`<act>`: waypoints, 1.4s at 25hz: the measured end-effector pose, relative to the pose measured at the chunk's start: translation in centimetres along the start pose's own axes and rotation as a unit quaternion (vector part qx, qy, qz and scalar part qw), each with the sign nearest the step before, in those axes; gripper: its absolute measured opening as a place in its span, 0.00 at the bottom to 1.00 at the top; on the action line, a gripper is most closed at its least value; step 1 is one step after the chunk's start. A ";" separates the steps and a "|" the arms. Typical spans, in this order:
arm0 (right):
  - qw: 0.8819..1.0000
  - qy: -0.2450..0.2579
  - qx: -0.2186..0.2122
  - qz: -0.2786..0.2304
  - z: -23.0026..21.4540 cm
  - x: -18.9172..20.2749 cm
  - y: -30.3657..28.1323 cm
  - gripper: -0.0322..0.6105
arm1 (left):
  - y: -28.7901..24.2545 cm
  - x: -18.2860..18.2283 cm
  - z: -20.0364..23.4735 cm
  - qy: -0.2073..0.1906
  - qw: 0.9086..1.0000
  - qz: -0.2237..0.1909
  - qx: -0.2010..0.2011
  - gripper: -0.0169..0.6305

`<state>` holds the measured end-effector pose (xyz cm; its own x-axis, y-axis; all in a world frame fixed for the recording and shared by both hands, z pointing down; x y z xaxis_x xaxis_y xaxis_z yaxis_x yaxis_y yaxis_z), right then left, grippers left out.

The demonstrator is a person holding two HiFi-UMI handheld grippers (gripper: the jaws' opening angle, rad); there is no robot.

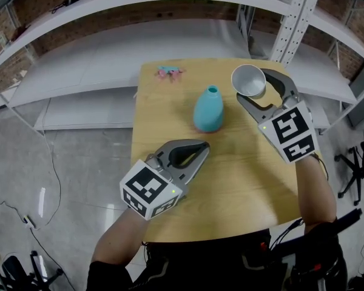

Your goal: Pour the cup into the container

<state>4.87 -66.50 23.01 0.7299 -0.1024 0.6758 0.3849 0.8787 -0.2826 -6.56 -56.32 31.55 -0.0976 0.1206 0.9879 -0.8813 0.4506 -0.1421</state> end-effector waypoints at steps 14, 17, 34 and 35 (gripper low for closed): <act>0.990 0.136 0.013 0.031 1.1 -2.9 -1.5 0.53 | 0.2 0.3 0.1 0.001 1.000 0.000 0.002 0.03; 0.987 0.155 0.018 0.032 1.2 -3.4 -1.7 0.53 | 0.2 0.1 0.2 0.000 1.000 -0.002 0.003 0.03; 0.970 0.232 0.046 0.048 1.4 -4.4 -1.9 0.53 | 0.3 0.2 0.0 0.000 1.000 0.000 0.013 0.03; 0.969 0.235 0.048 0.049 1.4 -4.5 -1.9 0.53 | 0.3 0.2 0.0 -0.001 1.000 0.000 0.013 0.03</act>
<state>0.05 -67.07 21.50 0.9460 -0.1980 0.2568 0.2629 0.9318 -0.2501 -6.83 -56.13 31.72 -0.0985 0.1197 0.9879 -0.8932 0.4271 -0.1408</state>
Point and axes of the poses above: the fingertips, and each gripper's own axes: y backward along the fingers, z to its left, x out of its underside, the point moved 2 cm from there along y, backward along the fingers, and after that the axes turned 4 degrees about y, right-handed, at the moved point
